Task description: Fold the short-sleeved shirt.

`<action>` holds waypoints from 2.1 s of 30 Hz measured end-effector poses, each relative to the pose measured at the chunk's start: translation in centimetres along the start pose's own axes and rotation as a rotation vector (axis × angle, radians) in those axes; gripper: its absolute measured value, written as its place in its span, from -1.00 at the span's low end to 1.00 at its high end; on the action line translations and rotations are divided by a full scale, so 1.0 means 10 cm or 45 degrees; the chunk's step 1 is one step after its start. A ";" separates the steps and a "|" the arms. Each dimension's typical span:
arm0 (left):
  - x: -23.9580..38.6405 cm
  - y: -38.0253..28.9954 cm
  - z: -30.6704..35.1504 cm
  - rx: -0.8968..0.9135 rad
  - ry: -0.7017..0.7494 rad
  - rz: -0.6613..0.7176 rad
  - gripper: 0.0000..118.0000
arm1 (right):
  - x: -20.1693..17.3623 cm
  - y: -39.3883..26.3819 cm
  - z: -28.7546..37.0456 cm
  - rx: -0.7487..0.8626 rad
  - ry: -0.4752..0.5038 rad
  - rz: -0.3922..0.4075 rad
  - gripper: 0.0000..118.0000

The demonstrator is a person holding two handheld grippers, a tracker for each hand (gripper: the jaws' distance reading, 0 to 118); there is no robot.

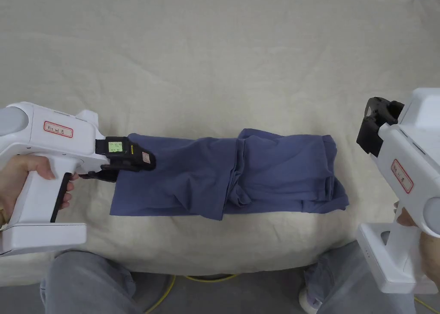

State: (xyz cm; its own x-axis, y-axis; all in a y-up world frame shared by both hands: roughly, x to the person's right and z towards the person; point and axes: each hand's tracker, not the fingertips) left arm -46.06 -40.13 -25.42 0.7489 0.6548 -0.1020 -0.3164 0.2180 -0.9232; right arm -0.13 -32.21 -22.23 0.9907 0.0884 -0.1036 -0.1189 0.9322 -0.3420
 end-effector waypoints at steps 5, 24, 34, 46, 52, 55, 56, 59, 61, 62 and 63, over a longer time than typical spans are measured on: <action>0.02 -0.05 0.00 0.031 0.041 0.044 -0.75 | 0.02 -0.02 -0.01 -0.002 0.001 -0.012 -1.00; 0.32 0.11 0.80 0.232 0.274 0.044 -0.89 | 0.04 0.07 0.01 0.041 0.037 -0.044 -1.00; 0.09 0.06 1.37 0.386 0.524 0.165 -0.89 | 0.02 0.12 0.02 0.068 0.054 -0.050 -1.00; 1.17 -0.05 1.05 0.394 0.406 -0.125 -0.89 | 0.02 0.13 0.11 0.101 0.079 -0.067 -1.00; 1.62 -0.10 0.52 0.320 0.317 -0.231 -0.89 | 0.10 0.09 0.15 0.101 0.062 -0.084 -1.00; 1.80 -0.11 0.18 0.249 0.301 -0.290 -0.89 | 0.16 0.07 0.16 0.098 0.048 -0.091 -1.00; 1.89 -0.15 0.04 0.213 0.316 -0.322 -0.89 | 0.18 0.06 0.17 0.095 0.044 -0.095 -1.00; 2.04 -0.16 -0.36 0.166 0.355 -0.352 -0.89 | 0.24 0.04 0.19 0.096 0.029 -0.105 -1.00; 2.14 -0.19 -0.62 0.101 0.391 -0.395 -0.89 | 0.29 0.02 0.20 0.094 0.019 -0.114 -1.00; 2.18 -0.20 -0.76 0.072 0.413 -0.421 -0.89 | 0.31 0.02 0.20 0.094 0.014 -0.117 -1.00; 2.22 -0.21 -0.90 0.047 0.434 -0.437 -0.89 | 0.33 0.01 0.20 0.091 0.007 -0.118 -1.00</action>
State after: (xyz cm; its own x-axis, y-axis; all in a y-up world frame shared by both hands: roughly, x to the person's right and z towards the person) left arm -23.56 -32.56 -29.03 0.9597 0.2677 0.0851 -0.0335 0.4098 -0.9116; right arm 3.25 -31.12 -20.71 0.9968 -0.0008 -0.0797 -0.0218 0.9590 -0.2826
